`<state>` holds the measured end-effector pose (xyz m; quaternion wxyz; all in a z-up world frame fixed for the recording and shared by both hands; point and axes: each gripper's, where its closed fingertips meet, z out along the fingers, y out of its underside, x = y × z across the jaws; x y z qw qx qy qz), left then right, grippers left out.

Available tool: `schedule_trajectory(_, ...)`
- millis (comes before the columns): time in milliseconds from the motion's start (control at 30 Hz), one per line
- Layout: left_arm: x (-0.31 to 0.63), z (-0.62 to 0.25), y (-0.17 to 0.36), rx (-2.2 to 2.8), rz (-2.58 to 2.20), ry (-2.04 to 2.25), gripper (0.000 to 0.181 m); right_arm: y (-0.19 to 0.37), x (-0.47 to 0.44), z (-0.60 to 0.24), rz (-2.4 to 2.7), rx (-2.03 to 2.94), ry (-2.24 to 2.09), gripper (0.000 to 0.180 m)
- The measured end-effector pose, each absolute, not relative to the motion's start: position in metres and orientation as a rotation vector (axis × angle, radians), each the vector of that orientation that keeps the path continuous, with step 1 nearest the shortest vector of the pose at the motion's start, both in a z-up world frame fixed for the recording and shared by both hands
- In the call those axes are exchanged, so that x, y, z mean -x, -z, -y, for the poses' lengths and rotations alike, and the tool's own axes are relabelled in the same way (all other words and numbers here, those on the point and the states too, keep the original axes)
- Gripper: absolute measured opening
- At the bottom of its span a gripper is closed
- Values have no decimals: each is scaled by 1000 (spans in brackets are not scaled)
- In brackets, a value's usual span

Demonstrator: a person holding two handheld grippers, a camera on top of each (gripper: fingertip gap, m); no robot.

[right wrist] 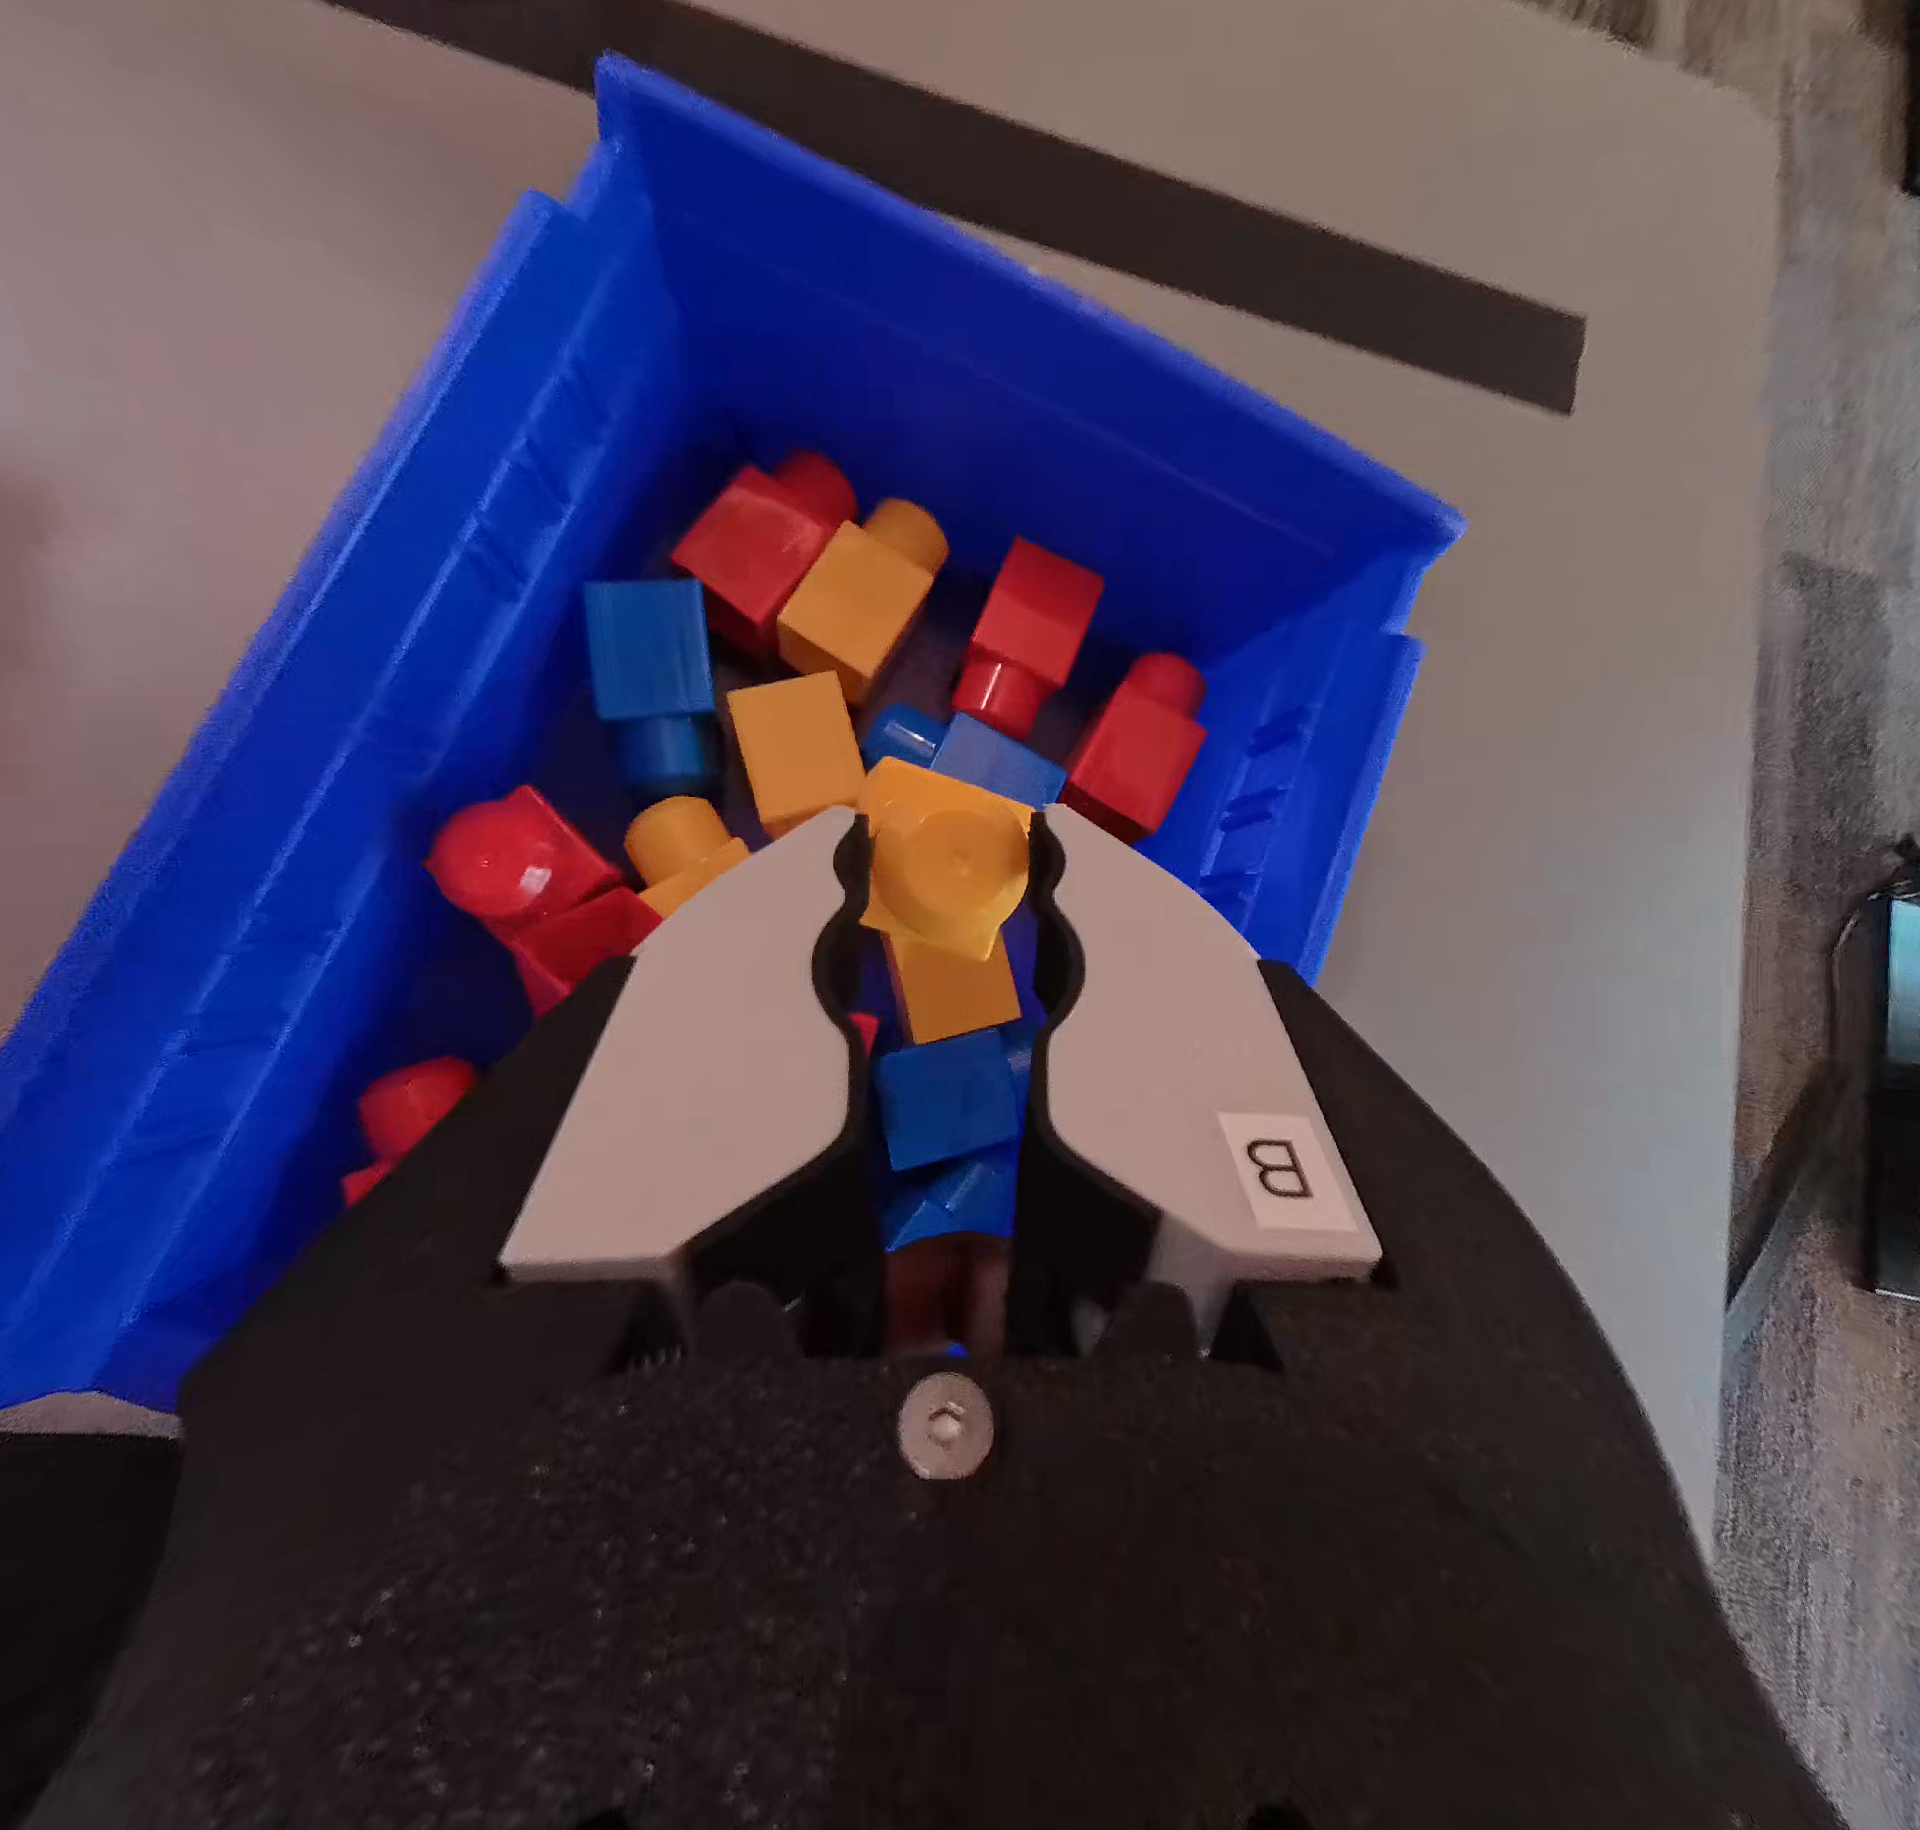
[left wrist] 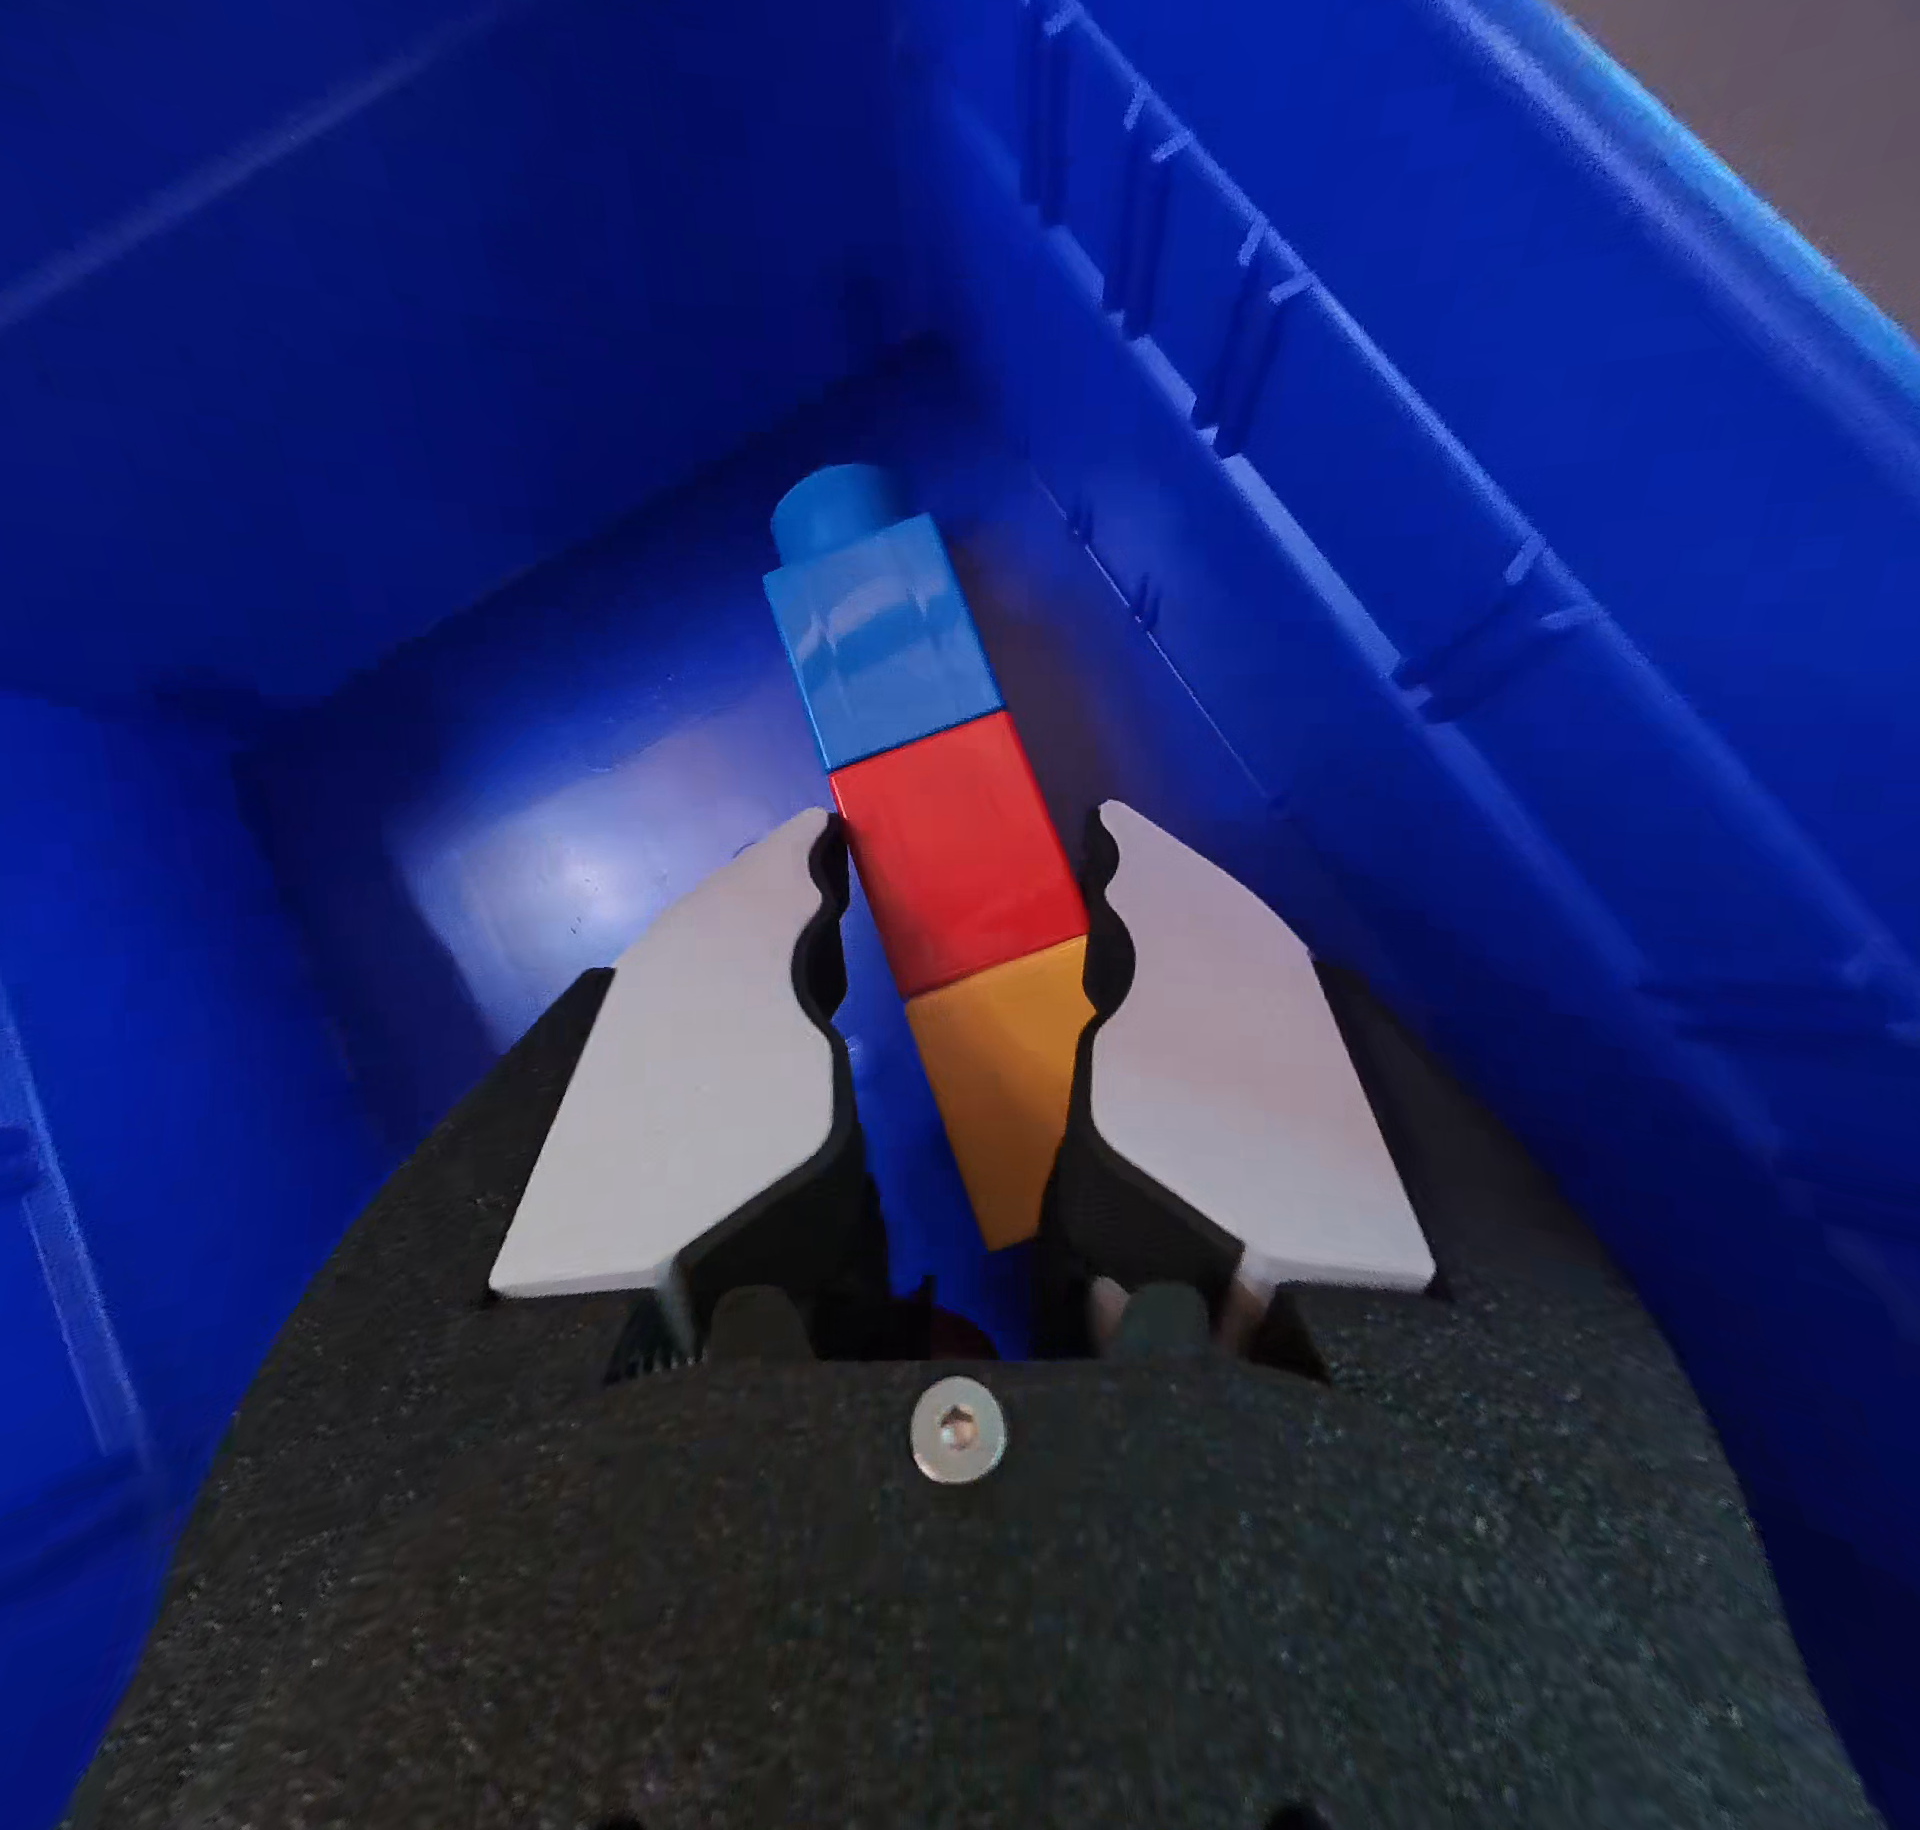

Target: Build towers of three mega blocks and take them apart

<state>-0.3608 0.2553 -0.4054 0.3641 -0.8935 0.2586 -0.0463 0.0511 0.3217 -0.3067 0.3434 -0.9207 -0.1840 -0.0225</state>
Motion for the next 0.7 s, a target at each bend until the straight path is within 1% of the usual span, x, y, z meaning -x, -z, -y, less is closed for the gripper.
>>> schedule_trajectory(200, 363, -254, 405, 2299, -677, 124, 41, 334, -49, -320, 502, 2493, -25, 29)
schedule_trajectory(333, 371, -258, 401, 2273, -663, 53, 40, 346, -51, -314, 539, 2551, -27, 29)
schedule_trajectory(433, 373, -263, 389, 2207, -620, 59, 40, 341, -48, -315, 528, 2531, -50, 38)
schedule_trajectory(467, 372, -265, 383, 2168, -611, 63, 40, 337, -48, -317, 523, 2511, -49, 42)
schedule_trajectory(567, 372, -272, 356, 2007, -580, 53, 40, 313, -45, -325, 529, 2373, -30, 46)
schedule_trajectory(700, 371, -274, 314, 1765, -530, 37, 40, 246, -14, -335, 502, 2002, -211, 52)
